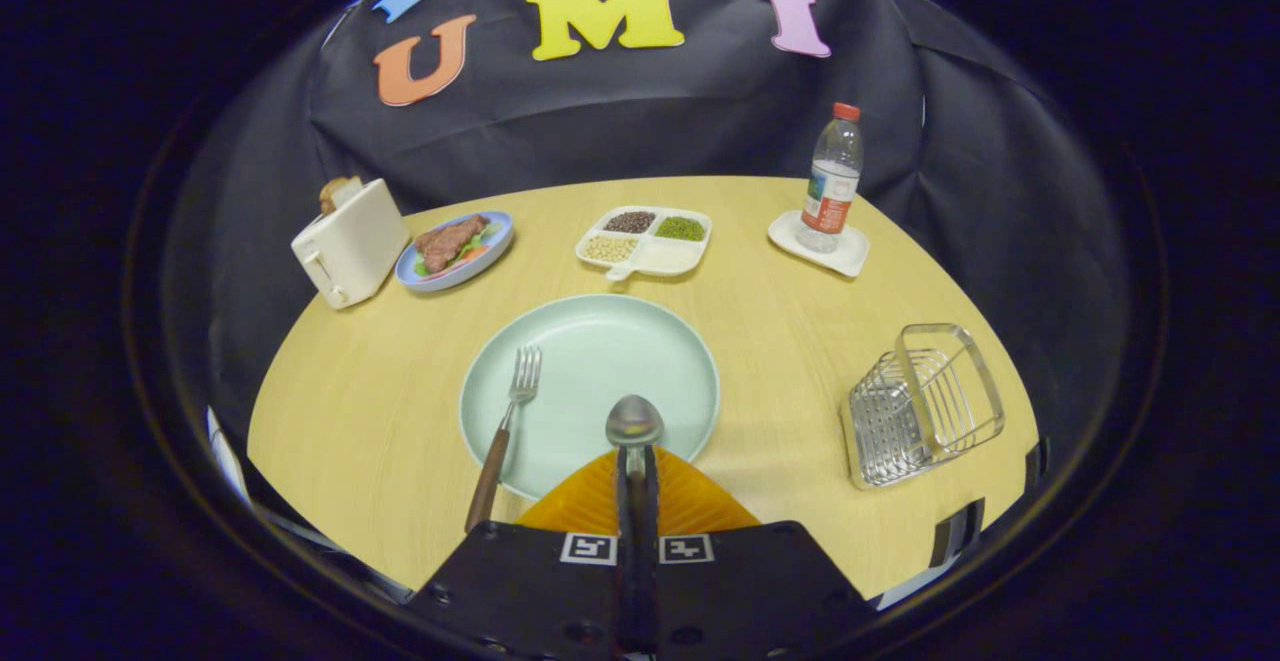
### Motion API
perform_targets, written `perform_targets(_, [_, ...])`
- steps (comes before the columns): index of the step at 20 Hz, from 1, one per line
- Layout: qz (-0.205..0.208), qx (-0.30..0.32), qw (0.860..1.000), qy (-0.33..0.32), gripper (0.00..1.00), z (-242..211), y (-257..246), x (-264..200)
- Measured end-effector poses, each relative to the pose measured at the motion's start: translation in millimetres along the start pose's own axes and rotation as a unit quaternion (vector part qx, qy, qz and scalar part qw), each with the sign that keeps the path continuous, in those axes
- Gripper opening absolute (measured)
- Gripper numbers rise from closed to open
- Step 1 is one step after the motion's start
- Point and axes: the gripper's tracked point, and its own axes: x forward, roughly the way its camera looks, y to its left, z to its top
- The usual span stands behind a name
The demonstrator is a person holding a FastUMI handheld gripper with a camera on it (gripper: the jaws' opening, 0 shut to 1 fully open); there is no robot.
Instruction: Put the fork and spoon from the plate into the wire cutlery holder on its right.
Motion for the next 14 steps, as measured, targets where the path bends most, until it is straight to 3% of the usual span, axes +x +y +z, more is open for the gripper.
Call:
perform_targets(7, [0.013,0.012,1.000,-0.006,0.01,12.5,-6.6,-3.3])
perform_targets(14, [0.017,0.021,0.998,-0.048,0.01,41.6,-30.6,-44.4])
